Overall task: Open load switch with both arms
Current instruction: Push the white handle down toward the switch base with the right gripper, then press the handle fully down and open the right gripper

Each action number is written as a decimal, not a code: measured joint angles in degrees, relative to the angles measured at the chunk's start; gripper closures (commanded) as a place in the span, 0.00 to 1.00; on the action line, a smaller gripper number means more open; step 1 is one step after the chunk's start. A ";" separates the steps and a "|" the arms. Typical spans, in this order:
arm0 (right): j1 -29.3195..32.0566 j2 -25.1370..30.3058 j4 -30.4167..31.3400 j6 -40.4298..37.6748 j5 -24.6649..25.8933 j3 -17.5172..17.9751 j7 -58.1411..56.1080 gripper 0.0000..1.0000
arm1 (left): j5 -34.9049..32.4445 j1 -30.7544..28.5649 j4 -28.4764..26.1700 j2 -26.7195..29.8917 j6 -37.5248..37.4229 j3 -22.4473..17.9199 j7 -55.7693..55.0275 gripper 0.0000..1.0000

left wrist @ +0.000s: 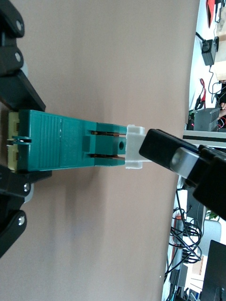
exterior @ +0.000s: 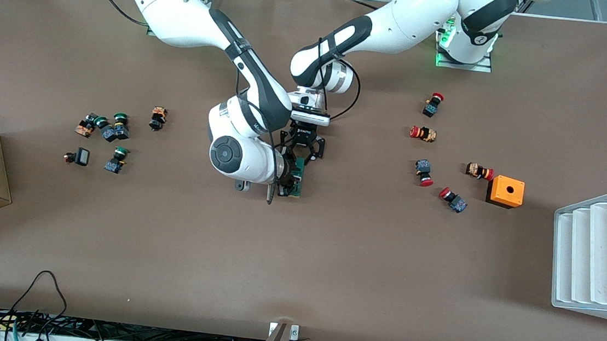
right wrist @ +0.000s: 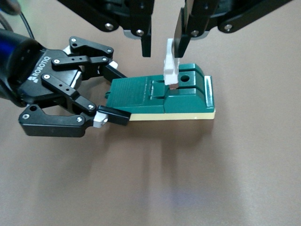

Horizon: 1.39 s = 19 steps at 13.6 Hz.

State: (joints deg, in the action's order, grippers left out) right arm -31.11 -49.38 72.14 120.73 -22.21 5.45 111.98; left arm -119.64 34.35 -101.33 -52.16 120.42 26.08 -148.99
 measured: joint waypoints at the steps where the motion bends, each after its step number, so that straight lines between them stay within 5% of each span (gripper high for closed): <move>1: 0.00 0.57 0.87 0.01 0.16 0.19 -0.12 0.75 | 0.00 0.00 0.00 0.00 0.00 0.00 0.00 0.77; 19: -0.35 2.73 5.70 2.04 1.84 0.78 -0.44 0.75 | 0.00 0.00 0.00 0.00 -0.01 0.00 -0.01 0.77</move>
State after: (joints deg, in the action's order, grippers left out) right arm -31.47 -46.64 77.84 122.77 -20.37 6.22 111.54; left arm -119.63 34.35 -101.32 -52.16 120.42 26.08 -149.00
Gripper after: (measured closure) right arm 0.744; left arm 0.471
